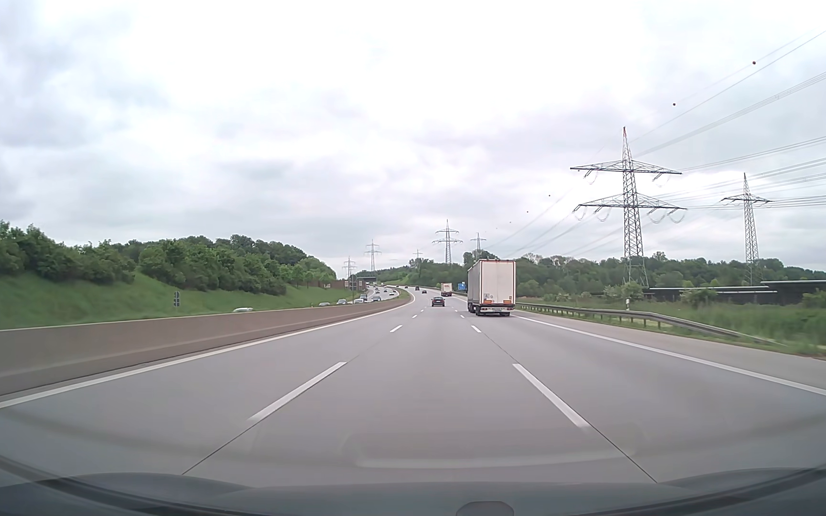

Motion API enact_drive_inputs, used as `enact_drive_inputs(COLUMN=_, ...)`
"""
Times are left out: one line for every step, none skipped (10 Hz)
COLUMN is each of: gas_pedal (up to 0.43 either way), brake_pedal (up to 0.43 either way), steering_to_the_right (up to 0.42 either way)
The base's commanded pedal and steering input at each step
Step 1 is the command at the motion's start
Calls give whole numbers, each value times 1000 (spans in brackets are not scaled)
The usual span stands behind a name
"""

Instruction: Follow the waypoints while adhering to traffic rules and regulations

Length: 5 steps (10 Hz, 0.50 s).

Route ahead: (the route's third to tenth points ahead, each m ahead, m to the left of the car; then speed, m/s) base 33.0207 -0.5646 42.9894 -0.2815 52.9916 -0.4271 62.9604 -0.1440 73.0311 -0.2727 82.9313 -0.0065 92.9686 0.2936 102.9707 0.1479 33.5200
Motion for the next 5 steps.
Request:
enact_drive_inputs(gas_pedal=358, brake_pedal=0, steering_to_the_right=-1)
enact_drive_inputs(gas_pedal=358, brake_pedal=0, steering_to_the_right=-1)
enact_drive_inputs(gas_pedal=358, brake_pedal=0, steering_to_the_right=-1)
enact_drive_inputs(gas_pedal=358, brake_pedal=0, steering_to_the_right=-1)
enact_drive_inputs(gas_pedal=350, brake_pedal=0, steering_to_the_right=-1)
